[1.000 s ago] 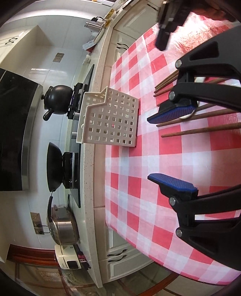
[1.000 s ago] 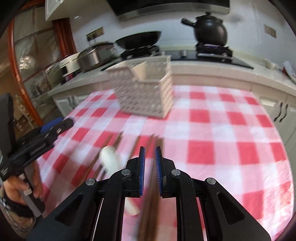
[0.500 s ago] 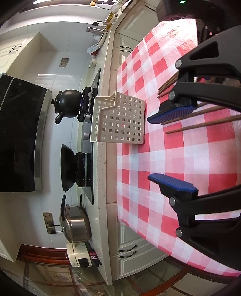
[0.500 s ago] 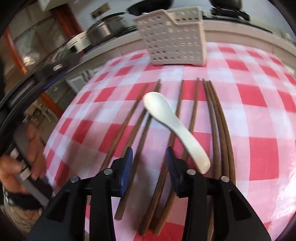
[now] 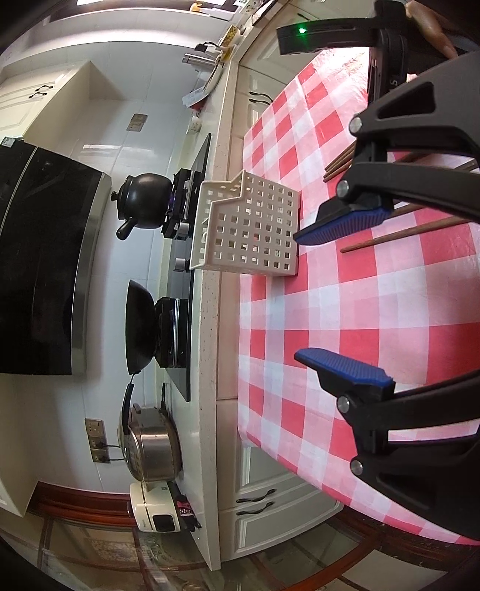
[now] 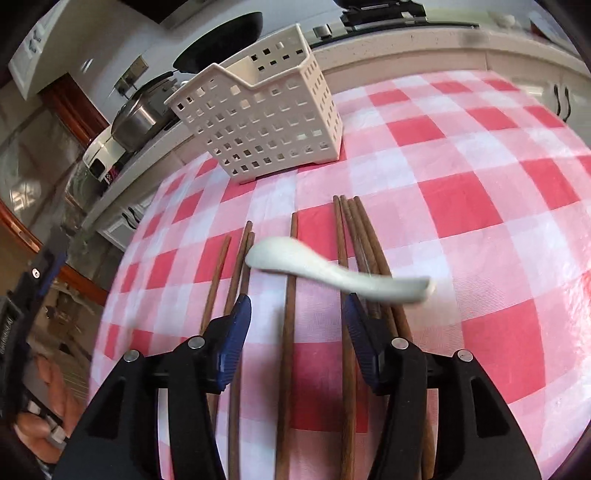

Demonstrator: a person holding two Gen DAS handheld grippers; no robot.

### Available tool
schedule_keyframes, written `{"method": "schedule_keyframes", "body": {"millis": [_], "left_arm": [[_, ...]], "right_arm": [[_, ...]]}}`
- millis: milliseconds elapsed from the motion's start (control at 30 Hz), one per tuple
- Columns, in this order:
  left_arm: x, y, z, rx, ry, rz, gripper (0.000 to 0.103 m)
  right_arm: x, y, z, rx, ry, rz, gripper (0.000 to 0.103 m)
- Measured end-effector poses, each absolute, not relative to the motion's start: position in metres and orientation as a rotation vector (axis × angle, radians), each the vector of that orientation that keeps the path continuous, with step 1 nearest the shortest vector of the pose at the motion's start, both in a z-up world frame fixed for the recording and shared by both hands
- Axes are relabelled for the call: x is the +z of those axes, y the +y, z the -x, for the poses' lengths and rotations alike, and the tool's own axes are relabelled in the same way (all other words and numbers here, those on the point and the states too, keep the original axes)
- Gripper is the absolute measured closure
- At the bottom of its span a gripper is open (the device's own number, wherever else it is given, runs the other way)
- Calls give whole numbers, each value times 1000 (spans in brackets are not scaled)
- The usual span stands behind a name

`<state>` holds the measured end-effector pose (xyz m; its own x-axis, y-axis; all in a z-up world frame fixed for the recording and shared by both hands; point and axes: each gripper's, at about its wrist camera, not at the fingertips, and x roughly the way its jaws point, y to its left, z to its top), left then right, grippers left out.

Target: Organize utensils

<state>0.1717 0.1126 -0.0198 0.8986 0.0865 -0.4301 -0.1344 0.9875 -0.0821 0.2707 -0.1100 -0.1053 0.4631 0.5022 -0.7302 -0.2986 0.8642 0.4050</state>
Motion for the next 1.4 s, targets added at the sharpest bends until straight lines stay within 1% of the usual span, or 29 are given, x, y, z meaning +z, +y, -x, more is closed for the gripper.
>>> {"method": "schedule_keyframes", "body": {"millis": [100, 233, 333, 500, 667, 800, 833, 1033, 1100, 1233, 1333, 1400], "left_arm": [[-21, 114, -177, 107, 444, 126, 47], [-24, 114, -183, 101, 449, 133, 47], [-28, 114, -188, 91, 465, 135, 47], [-28, 116, -192, 85, 471, 134, 47], [-23, 115, -198, 67, 465, 129, 47], [-23, 115, -201, 57, 468, 124, 46], [-24, 116, -202, 57, 469, 128, 45], [-29, 116, -214, 43, 484, 149, 45], [-29, 117, -215, 45, 484, 148, 45], [-29, 122, -216, 53, 484, 159, 45], [-30, 125, -216, 59, 484, 163, 45], [-31, 126, -215, 60, 489, 169, 45]], "right_arm": [[-96, -105, -268, 497, 933, -154, 52], [-109, -109, -270, 541, 1018, -258, 52], [-114, -110, -277, 505, 1017, -271, 52], [-111, -123, -298, 394, 1014, -321, 52], [-111, -120, -326, 357, 996, -287, 52], [-109, -130, -345, 318, 1008, -337, 52], [-108, -131, -351, 316, 1015, -335, 52], [-110, -120, -377, 311, 1034, -275, 53], [-110, -113, -383, 325, 1045, -252, 65], [-110, -95, -390, 318, 1040, -129, 72], [-110, -92, -392, 297, 1031, -90, 77], [-111, -86, -391, 285, 1011, -36, 85]]}}
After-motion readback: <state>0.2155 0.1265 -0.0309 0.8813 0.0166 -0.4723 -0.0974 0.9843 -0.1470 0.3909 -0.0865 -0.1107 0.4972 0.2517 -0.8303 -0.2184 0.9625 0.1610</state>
